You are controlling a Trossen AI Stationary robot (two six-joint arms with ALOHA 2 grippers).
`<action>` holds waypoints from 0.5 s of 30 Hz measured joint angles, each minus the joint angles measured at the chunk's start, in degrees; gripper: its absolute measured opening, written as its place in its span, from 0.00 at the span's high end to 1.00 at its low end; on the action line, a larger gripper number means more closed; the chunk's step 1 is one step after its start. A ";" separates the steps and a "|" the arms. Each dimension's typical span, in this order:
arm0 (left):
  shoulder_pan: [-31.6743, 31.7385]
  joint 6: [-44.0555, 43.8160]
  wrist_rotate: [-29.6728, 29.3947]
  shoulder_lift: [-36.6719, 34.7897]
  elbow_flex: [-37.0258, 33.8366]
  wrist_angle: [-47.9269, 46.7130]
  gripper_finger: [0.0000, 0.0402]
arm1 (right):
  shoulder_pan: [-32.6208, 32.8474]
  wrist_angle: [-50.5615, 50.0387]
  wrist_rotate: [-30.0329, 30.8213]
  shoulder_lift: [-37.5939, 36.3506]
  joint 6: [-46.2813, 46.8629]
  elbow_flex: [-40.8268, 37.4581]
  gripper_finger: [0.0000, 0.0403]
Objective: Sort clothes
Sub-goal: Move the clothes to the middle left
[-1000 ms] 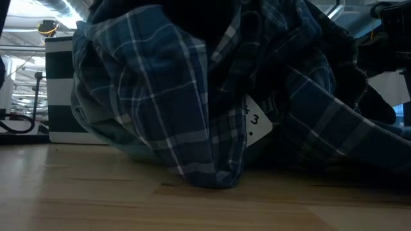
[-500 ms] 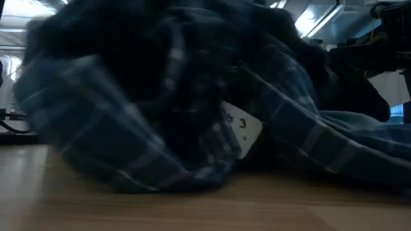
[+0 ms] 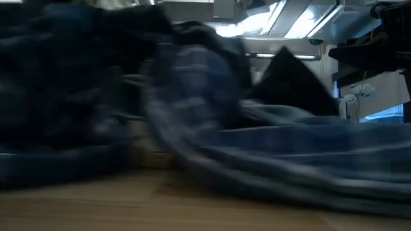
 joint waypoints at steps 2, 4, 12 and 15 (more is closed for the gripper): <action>-1.50 -4.29 -0.30 0.00 -0.05 -4.37 0.45 | -0.01 0.00 0.00 0.02 -0.01 0.01 0.96; -2.74 -6.87 -0.36 0.02 -0.14 -6.40 0.45 | 0.00 0.00 0.00 0.02 0.00 0.02 0.96; -4.52 -7.84 -3.08 -2.85 2.32 -4.27 0.45 | -0.02 0.00 0.00 0.02 0.00 0.00 0.96; -4.60 -6.11 -4.06 -4.61 4.22 -4.15 0.45 | -0.01 0.00 0.00 0.01 -0.01 0.02 0.96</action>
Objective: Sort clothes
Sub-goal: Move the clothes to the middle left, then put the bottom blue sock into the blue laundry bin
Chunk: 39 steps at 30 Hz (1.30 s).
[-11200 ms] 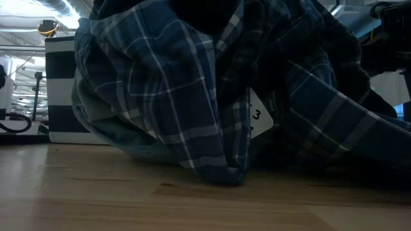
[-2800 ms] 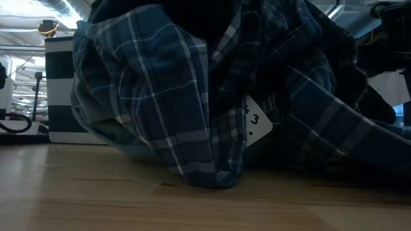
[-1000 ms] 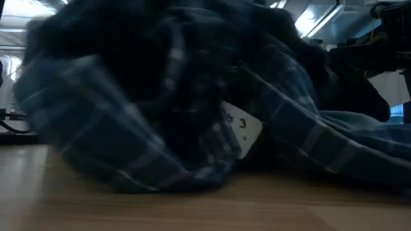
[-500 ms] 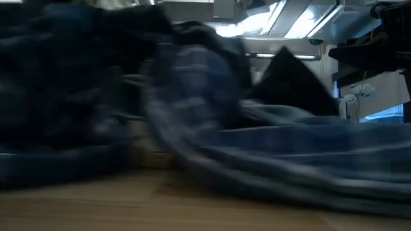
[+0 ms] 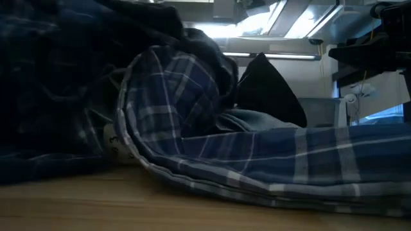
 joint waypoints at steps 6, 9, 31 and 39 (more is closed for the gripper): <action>0.17 3.57 -1.74 -3.77 2.79 0.25 0.45 | 0.01 0.00 0.00 0.01 0.01 0.00 0.96; 0.20 5.16 -3.62 -5.70 3.43 0.18 0.45 | 0.01 0.00 0.00 0.00 0.01 0.00 0.96; 6.45 14.44 -12.90 -12.66 4.64 9.76 0.45 | 0.00 0.00 0.00 0.01 0.01 -0.01 0.96; 8.20 1.22 5.74 -12.73 4.64 -6.09 0.45 | 0.01 0.00 0.00 -0.01 0.00 0.00 0.96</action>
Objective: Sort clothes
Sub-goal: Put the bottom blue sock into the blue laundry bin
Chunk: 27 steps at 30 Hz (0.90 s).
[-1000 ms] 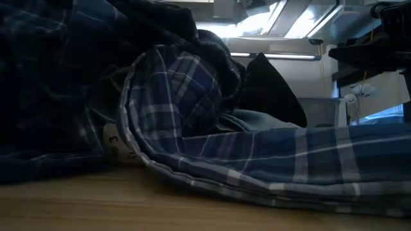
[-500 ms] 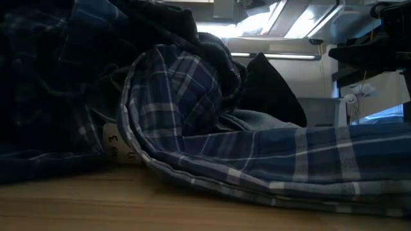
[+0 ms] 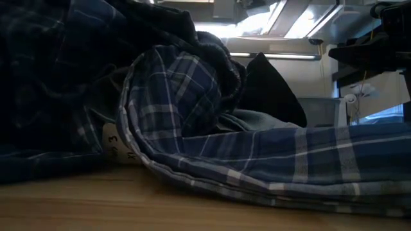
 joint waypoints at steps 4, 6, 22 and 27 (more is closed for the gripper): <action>0.01 -3.31 1.56 -0.66 0.00 -4.46 0.45 | -0.02 0.00 0.00 0.00 -0.01 -0.02 0.96; 0.01 -3.12 1.55 -1.61 0.00 -4.05 0.45 | -0.02 0.00 0.00 0.02 -0.01 -0.02 0.96; 0.89 19.71 -15.65 -5.53 -0.27 23.03 0.45 | -0.02 0.00 0.00 0.02 0.01 0.00 0.96; 3.12 22.55 -15.63 -2.10 -0.42 24.49 0.45 | -0.01 0.00 0.01 0.01 0.01 -0.01 0.96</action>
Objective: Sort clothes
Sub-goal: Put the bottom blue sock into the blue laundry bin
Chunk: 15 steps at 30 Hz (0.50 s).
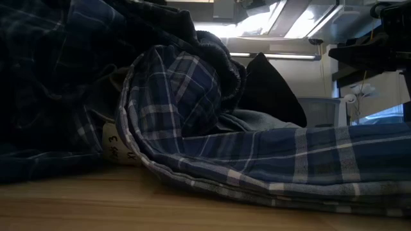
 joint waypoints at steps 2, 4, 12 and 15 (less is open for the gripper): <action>1.06 0.35 -0.04 1.55 0.00 0.03 0.45 | 0.01 0.00 -0.01 0.00 0.00 0.00 0.96; 1.92 1.17 -0.02 3.12 0.00 -0.05 0.45 | 0.00 0.00 -0.01 0.00 0.00 -0.01 0.96; 4.58 3.67 4.13 7.77 0.00 1.75 0.45 | 0.01 0.00 -0.01 0.00 0.00 0.00 0.96; 5.57 4.33 3.91 8.66 0.00 0.89 0.45 | 0.01 0.00 -0.01 0.00 0.00 0.01 0.96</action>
